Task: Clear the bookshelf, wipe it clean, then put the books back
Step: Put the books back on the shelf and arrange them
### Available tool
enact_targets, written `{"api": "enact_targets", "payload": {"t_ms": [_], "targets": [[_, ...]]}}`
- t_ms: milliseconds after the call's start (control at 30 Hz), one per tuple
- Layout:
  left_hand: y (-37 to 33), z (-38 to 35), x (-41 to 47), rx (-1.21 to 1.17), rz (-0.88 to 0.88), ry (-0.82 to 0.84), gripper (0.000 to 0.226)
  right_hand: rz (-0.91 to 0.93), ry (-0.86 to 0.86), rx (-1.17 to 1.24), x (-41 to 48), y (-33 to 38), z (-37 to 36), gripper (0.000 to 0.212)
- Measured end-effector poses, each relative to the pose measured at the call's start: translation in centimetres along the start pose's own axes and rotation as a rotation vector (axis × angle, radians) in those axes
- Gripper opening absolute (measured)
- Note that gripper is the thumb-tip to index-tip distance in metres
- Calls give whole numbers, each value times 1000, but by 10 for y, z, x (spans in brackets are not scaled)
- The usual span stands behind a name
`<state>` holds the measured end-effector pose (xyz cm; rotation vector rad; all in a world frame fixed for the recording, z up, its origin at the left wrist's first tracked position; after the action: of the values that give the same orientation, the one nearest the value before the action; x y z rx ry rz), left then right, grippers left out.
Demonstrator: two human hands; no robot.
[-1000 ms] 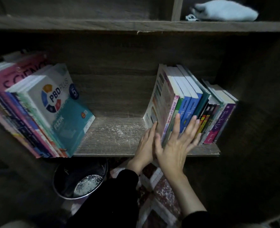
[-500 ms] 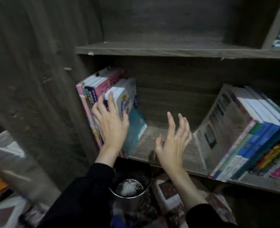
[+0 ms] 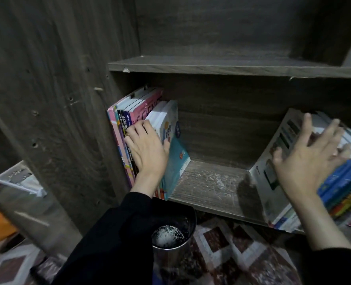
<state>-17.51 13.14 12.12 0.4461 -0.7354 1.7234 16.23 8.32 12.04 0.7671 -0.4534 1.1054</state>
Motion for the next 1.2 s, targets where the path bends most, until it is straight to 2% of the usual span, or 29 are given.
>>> {"api": "enact_targets", "payload": {"t_ms": [100,167,267,333,533,600,700,800,1000,1200], "targets": [[-7,2,3,-111,-1,-7,62,12,7,-7,-2,1,-2,90],[-9,-5,3,-311,27,39,71,15,4,-30,-1,0,-2,91],[6,-30,-8,-599,252,165,92,19,-1,-86,-2,0,-3,90],[9,-45,-20,-640,337,214,92,19,-6,-125,-1,-1,-4,89],[-7,-43,-41,-706,430,106,82,5,-1,-185,0,-3,-8,86],[-23,-44,-51,-752,416,91,75,0,-12,-186,-1,-4,-7,86],[-58,-48,-60,-795,300,65,53,-7,-33,-171,-1,-4,-6,82],[-92,-54,-71,-821,240,67,44,-22,-90,-136,0,-4,-1,71],[-137,-62,-96,-1014,281,18,43,-24,-202,23,2,-8,21,57],[-206,-65,-130,-1191,226,122,56,-62,-241,304,7,-27,34,50]]}}
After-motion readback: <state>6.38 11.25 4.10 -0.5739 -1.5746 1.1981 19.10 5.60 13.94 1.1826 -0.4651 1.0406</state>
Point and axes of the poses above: each hand's wrist, its own x-axis towards the middle knuckle, its own z-axis out of the back of the hand, y = z × x, the point moved 9 cm from there along x, towards the middle knuckle, and after that the axes turned 2 degrees about y, right-handed, at the moved point
